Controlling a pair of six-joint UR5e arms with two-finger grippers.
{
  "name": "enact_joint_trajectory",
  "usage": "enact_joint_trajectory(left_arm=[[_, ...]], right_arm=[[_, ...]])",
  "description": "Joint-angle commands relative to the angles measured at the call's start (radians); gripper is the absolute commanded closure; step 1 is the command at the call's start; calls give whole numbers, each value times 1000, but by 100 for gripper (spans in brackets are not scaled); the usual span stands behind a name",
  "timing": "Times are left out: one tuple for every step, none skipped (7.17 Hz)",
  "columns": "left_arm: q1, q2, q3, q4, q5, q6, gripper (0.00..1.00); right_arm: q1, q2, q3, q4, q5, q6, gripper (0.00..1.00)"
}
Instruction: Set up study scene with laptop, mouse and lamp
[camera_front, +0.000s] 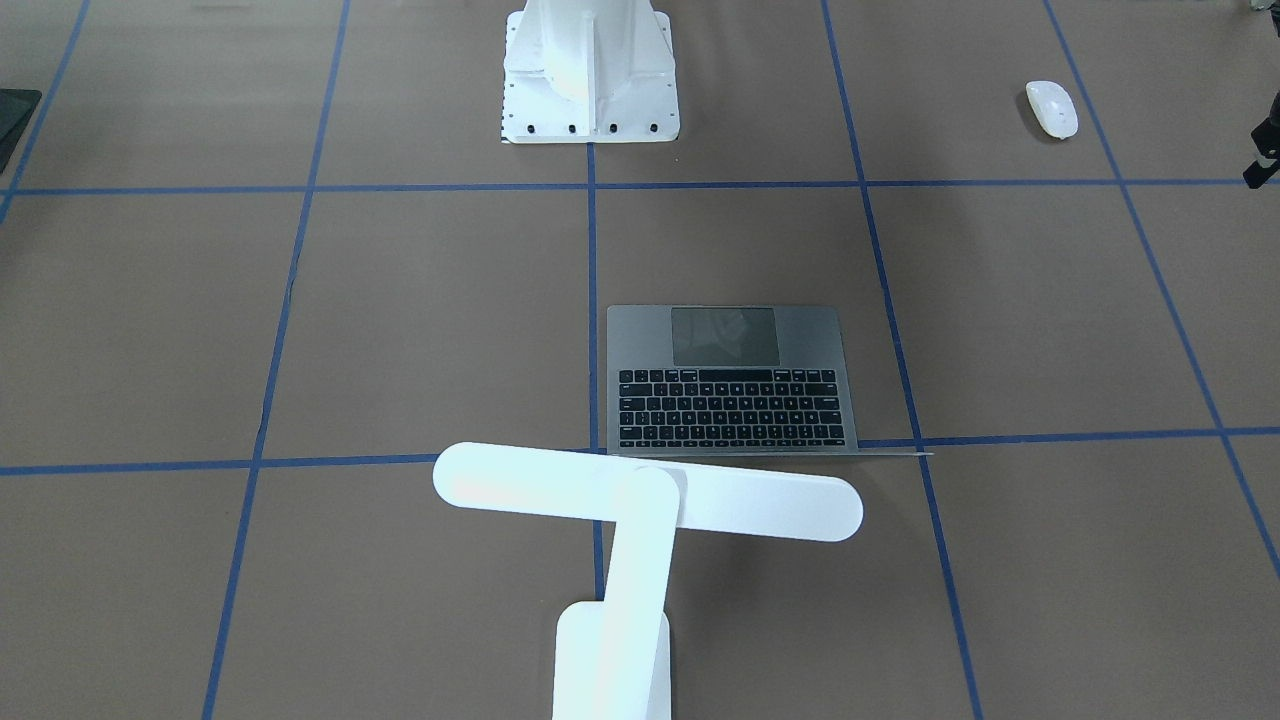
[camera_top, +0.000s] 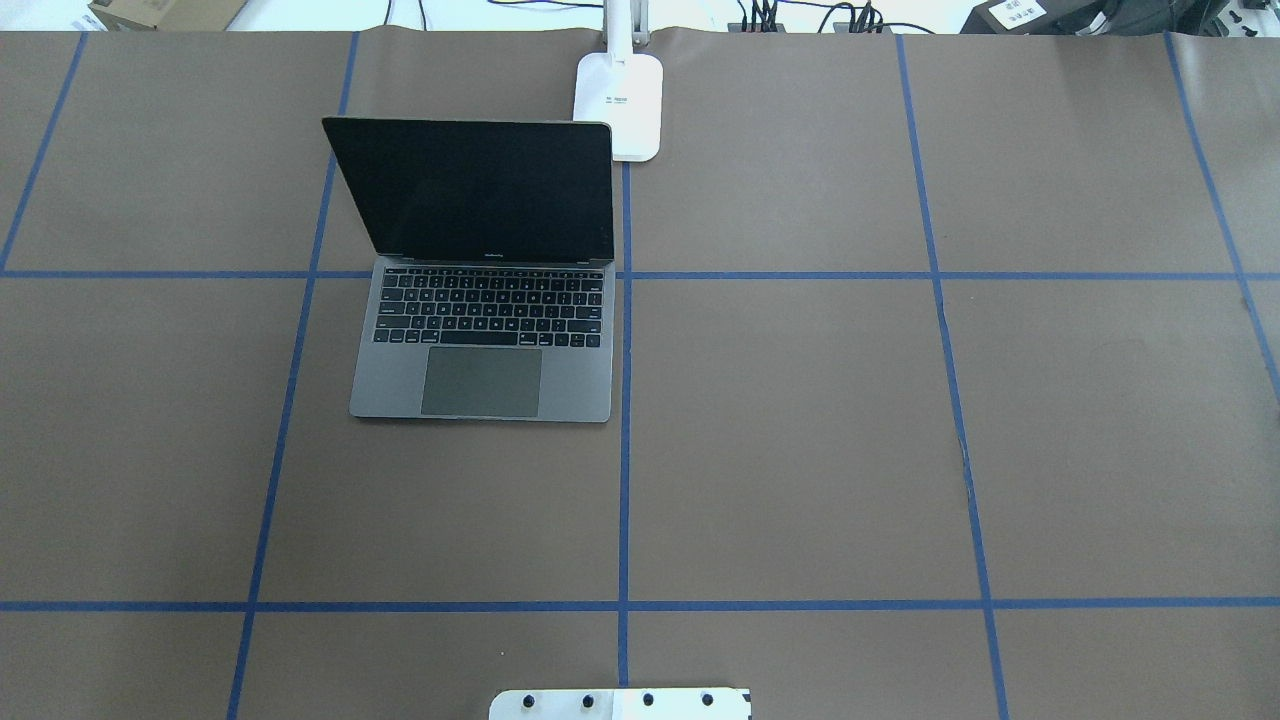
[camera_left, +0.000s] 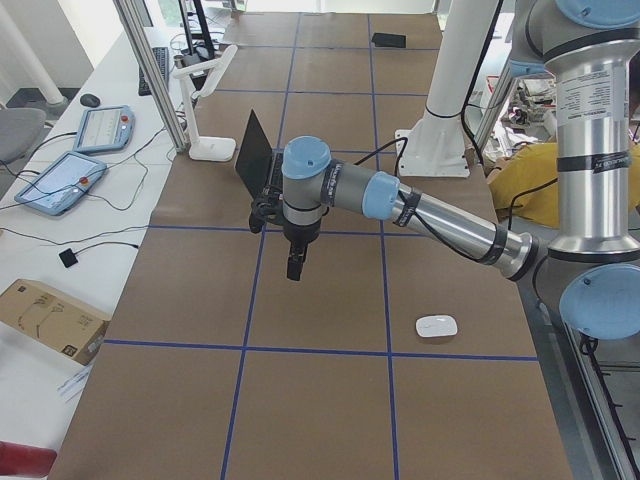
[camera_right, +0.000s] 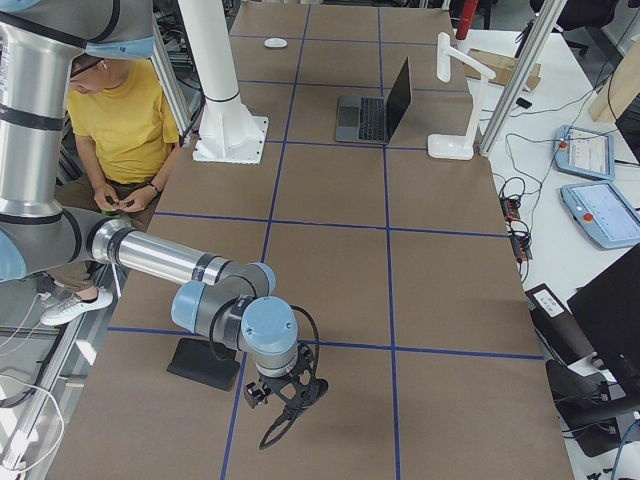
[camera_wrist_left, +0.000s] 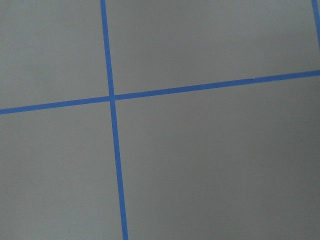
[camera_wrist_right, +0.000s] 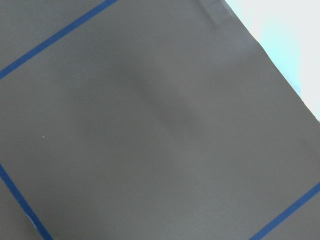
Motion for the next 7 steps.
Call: enact_joint_trajectory(left_arm=[[-1, -1, 1, -1, 1, 0, 0], [1, -7, 3, -1, 1, 0, 0], [1, -8, 3, -1, 1, 0, 0], [1, -7, 4, -1, -1, 0, 0], [1, -7, 4, -1, -1, 0, 0], [1, -7, 4, -1, 1, 0, 0], [1, -7, 4, -1, 1, 0, 0]], right_arm=[[-2, 8, 10, -163, -1, 64, 1], [1, -1, -24, -158, 1, 69, 1], [1, -10, -39, -154, -2, 51, 0], [3, -30, -43, -154, 10, 69, 0], [3, -53, -76, -157, 106, 81, 1], [3, -60, -139, -155, 182, 201, 1], [3, -85, -145, -157, 183, 319, 1]])
